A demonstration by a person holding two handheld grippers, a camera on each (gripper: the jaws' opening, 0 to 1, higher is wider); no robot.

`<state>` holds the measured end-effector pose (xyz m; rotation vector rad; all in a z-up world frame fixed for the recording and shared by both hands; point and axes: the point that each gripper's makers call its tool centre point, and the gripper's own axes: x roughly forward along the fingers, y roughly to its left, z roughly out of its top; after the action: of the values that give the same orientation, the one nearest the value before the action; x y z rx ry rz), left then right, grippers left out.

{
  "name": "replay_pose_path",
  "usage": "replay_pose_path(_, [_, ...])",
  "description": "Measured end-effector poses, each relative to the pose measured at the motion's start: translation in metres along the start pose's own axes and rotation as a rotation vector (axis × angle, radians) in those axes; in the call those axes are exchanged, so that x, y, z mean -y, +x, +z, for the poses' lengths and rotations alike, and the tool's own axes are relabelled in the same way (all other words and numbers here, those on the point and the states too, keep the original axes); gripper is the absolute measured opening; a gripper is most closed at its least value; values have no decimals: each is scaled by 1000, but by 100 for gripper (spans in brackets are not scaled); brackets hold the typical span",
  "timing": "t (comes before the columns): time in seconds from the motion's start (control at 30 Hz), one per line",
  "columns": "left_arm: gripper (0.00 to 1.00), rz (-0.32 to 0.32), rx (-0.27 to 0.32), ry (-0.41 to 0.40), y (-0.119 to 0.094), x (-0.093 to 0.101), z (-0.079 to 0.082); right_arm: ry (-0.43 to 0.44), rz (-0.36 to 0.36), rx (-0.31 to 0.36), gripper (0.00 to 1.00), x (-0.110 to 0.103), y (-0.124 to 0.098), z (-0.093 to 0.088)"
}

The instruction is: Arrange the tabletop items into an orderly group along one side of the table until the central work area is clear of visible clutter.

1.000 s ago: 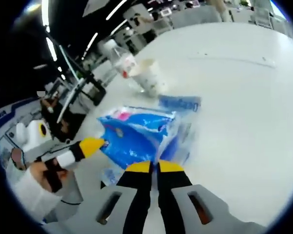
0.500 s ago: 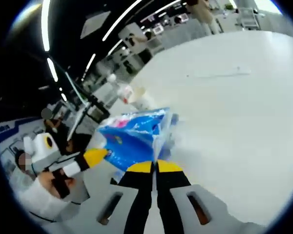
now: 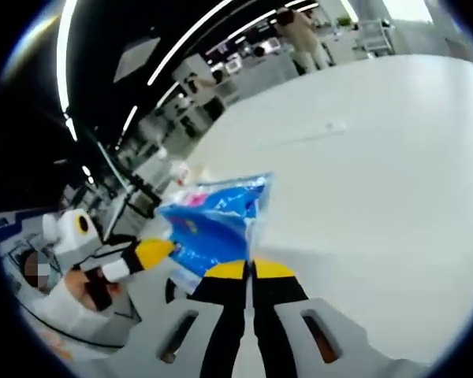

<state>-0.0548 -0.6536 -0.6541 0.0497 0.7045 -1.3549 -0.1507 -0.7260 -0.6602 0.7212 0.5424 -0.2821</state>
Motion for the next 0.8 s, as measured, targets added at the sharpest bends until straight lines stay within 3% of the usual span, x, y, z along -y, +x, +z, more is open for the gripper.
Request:
replay_pose_path(0.33, [0,-77,-15,63,10,34,7,44,-30,32,0,19,-23,3])
replay_pose_path(0.8, [0,-125,-96,133,44,53,0,65,-84,53,0,52,-31,13])
